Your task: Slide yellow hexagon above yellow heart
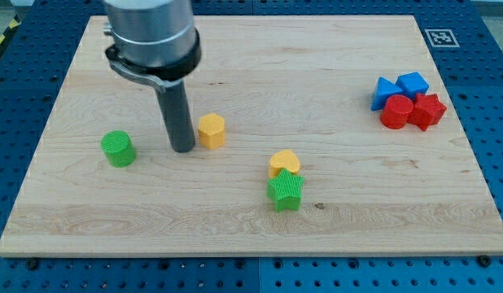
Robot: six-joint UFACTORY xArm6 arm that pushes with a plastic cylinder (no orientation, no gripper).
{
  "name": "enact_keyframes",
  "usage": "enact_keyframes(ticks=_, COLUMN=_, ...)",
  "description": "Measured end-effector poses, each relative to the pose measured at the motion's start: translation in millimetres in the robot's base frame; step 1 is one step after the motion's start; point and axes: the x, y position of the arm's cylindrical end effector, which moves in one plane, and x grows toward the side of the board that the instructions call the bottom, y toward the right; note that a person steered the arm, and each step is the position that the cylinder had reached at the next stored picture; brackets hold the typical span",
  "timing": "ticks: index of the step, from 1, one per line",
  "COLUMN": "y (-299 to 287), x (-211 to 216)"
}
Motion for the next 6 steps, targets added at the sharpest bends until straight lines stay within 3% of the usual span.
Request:
enact_keyframes(ticks=2, y=58, x=-13)
enact_keyframes(ticks=5, y=59, x=-24)
enact_keyframes(ticks=6, y=97, x=-12)
